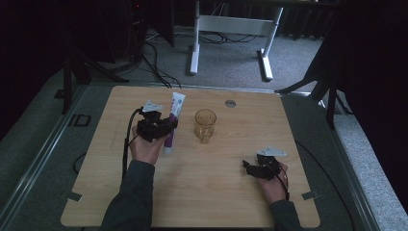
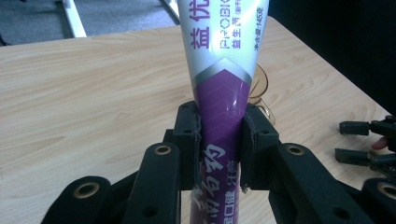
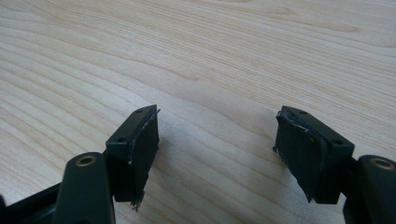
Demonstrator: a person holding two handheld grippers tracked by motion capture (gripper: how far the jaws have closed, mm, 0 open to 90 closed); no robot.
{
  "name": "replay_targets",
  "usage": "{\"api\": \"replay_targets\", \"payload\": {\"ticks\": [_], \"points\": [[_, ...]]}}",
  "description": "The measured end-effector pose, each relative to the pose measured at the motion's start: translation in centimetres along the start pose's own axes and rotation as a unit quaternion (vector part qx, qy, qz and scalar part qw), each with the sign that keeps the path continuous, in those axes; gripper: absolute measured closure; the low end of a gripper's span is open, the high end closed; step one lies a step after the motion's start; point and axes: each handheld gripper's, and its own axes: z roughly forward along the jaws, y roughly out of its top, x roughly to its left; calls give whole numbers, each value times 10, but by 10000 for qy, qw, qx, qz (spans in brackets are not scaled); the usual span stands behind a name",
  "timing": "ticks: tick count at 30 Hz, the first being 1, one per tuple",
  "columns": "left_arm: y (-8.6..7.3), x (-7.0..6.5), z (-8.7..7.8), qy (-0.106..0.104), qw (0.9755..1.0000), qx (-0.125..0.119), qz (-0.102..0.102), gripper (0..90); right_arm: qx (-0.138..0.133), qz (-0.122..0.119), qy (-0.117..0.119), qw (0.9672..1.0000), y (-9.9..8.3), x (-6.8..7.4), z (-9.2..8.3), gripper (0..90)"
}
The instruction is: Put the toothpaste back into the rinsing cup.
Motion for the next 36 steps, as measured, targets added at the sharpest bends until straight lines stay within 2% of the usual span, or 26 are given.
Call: {"api": "replay_targets", "payload": {"ticks": [12, 26, 36], "points": [[9, -6, 2, 80, 9999, -81, 88, 716, 2, 3, 1, 10000, 0, 0, 0, 299], [14, -4, 2, 128, 9997, -213, 70, 716, 5, -4, 5, 10000, 0, 0, 0, 299], [19, -5, 1, 150, 9994, -286, 135, 715, 2, -11, 3, 10000, 0, 0, 0, 300]]}}
